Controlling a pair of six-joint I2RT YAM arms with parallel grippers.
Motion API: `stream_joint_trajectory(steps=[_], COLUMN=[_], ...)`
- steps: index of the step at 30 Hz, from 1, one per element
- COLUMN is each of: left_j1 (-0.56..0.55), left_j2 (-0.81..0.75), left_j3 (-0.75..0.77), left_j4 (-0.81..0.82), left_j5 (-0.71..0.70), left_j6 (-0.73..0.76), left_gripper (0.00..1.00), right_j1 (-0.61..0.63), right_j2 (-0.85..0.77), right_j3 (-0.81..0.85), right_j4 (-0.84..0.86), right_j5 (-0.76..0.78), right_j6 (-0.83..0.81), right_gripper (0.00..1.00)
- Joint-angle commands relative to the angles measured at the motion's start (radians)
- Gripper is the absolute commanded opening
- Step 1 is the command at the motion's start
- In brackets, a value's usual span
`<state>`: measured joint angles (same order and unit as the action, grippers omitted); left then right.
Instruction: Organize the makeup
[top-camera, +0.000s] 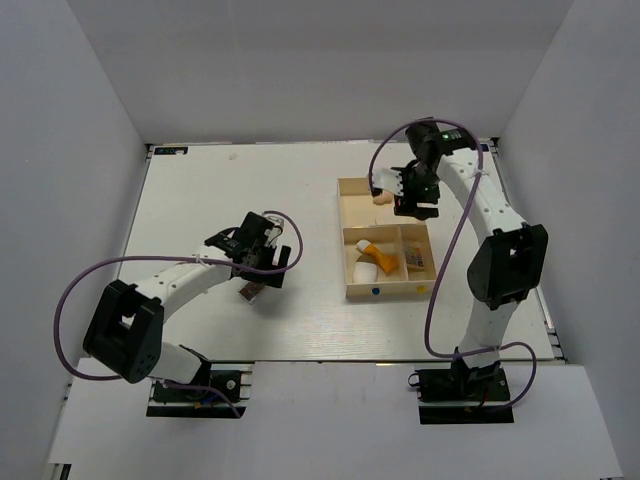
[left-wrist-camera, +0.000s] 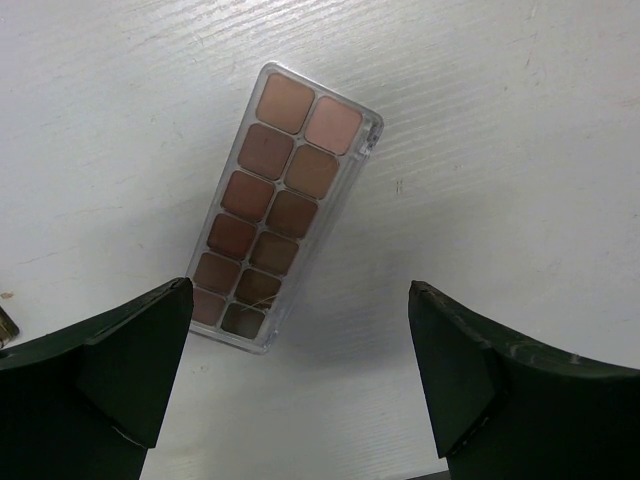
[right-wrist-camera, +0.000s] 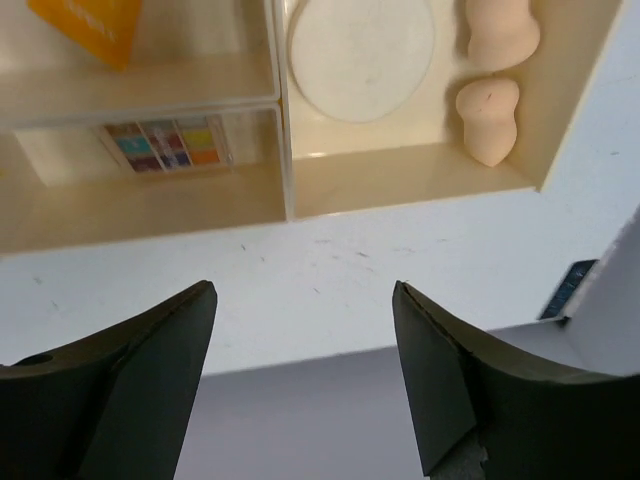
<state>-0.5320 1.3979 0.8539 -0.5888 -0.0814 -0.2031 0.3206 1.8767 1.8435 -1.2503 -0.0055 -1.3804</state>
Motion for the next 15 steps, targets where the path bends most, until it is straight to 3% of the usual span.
stream_joint_trajectory(steps=[1,8,15], left_j1=[0.003,0.003,0.012], left_j2=[0.012,0.107,0.211], left_j3=[0.042,0.109,0.142], left_j4=[0.023,0.0,0.015], left_j5=[0.006,-0.003,-0.029], left_j6=[0.021,0.097,0.143], left_gripper=[0.98,0.98,0.98], right_j1=[-0.029,-0.081,-0.086], right_j2=[-0.001,-0.08,-0.186], right_j3=[0.051,-0.064,-0.196], right_j4=[-0.057,0.011,0.111], right_j5=[-0.19,-0.45,-0.508], right_j6=[0.173,0.366,0.425], right_gripper=[0.76,0.73,0.75])
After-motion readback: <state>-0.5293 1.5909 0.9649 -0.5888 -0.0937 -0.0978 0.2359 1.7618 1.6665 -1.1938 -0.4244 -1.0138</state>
